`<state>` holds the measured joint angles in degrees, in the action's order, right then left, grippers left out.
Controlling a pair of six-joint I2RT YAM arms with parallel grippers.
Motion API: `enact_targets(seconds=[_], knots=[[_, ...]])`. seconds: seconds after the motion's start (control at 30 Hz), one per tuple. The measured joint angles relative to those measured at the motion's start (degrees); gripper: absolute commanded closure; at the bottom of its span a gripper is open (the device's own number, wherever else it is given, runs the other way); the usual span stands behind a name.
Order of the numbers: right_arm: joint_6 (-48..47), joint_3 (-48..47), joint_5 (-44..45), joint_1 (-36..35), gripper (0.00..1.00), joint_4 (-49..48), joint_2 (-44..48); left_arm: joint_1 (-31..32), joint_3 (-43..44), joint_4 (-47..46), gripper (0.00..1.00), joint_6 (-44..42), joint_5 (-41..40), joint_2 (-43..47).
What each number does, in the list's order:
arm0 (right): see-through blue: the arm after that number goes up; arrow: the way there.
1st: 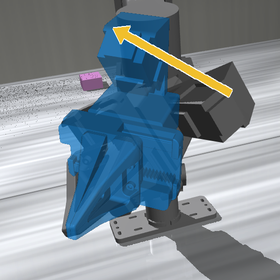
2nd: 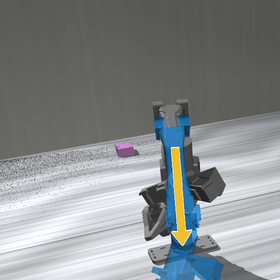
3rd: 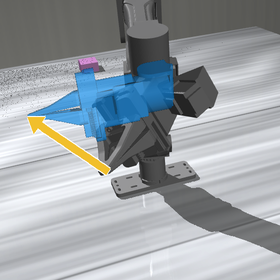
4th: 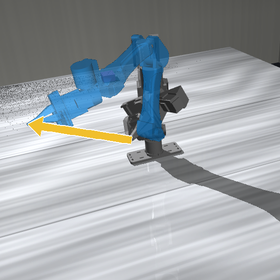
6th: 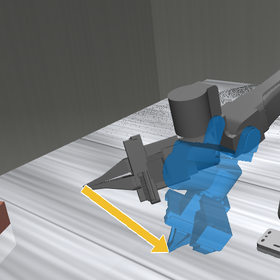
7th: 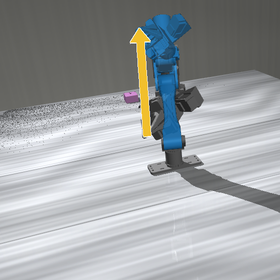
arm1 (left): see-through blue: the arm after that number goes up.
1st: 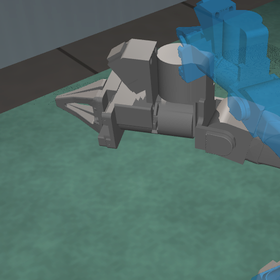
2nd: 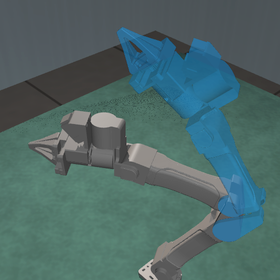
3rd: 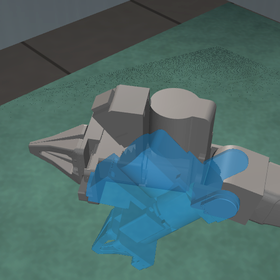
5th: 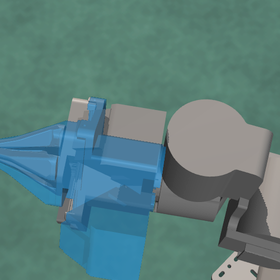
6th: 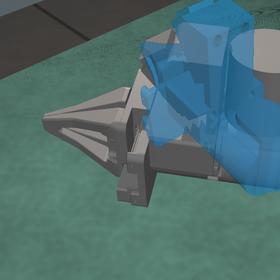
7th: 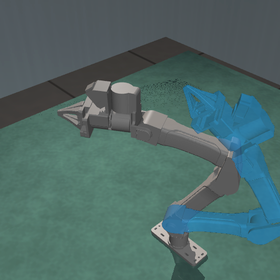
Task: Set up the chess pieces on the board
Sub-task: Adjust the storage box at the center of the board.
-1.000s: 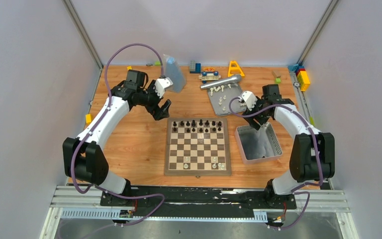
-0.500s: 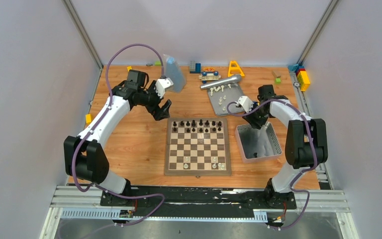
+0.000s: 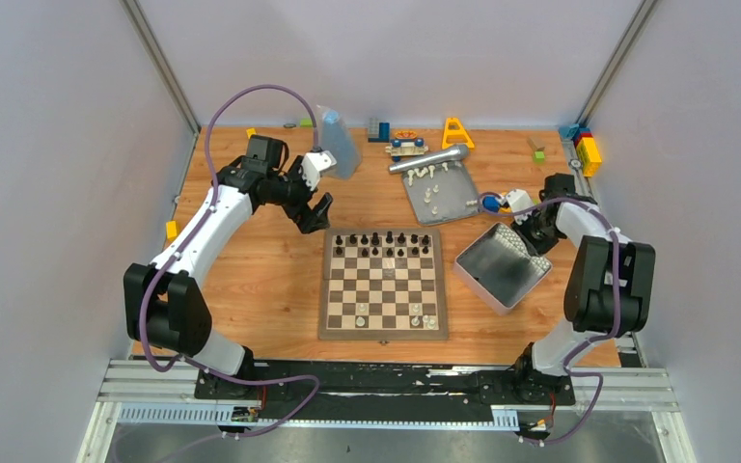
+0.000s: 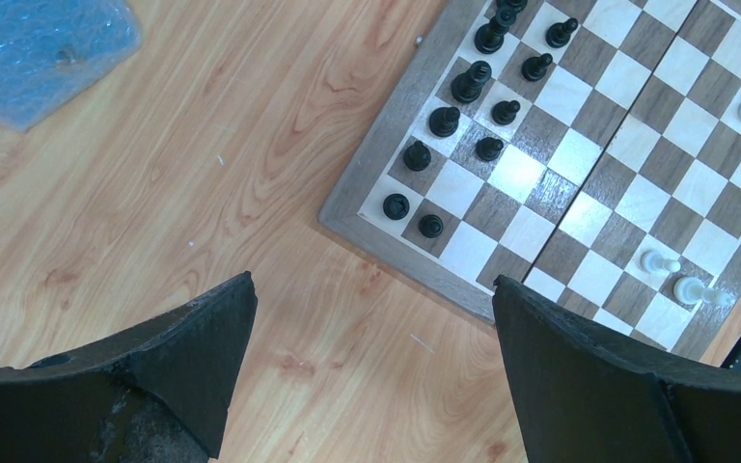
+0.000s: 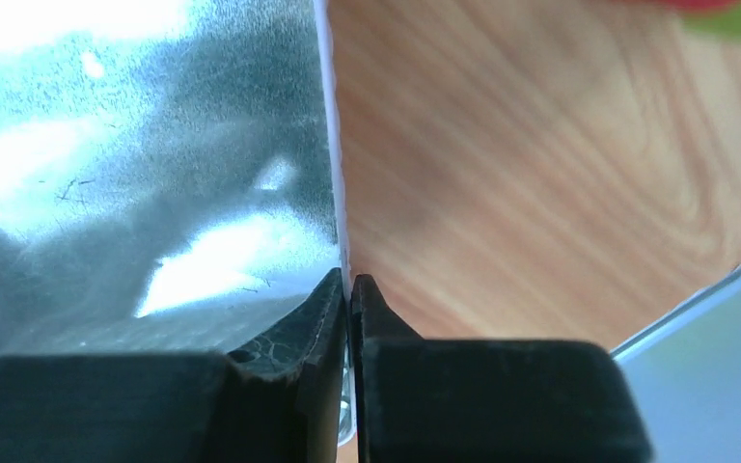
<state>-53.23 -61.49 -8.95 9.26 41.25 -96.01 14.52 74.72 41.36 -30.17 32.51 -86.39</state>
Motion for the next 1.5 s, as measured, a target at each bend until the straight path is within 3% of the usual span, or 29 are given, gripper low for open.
enact_targets(seconds=[0.23,0.43,0.67,0.83,1.17,1.3,1.5], knots=[[13.2,7.2,4.6,3.2,0.95,0.4,6.9,0.0,0.2,0.1,0.00,0.0,0.1,-0.6],[25.2,11.8,6.8,5.6,0.90,1.1,11.7,0.0,3.0,0.9,0.00,0.0,0.3,-3.7],[30.4,15.4,10.0,6.4,0.63,2.3,13.9,0.0,7.0,2.2,0.00,0.0,0.4,-6.9],[29.6,14.9,6.4,6.4,0.55,3.1,17.8,0.0,10.8,3.9,0.00,0.0,0.3,-10.2],[19.8,4.1,-5.7,4.8,0.52,6.8,22.2,0.0,16.8,7.7,0.00,-0.2,-0.9,-14.9],[13.6,4.2,-13.7,1.5,0.51,9.5,21.9,0.0,16.8,7.8,0.00,-0.5,-0.9,-14.9],[7.8,8.5,-18.6,-7.3,0.51,9.0,19.4,0.0,16.8,8.3,0.00,-1.5,-0.4,-14.9]])
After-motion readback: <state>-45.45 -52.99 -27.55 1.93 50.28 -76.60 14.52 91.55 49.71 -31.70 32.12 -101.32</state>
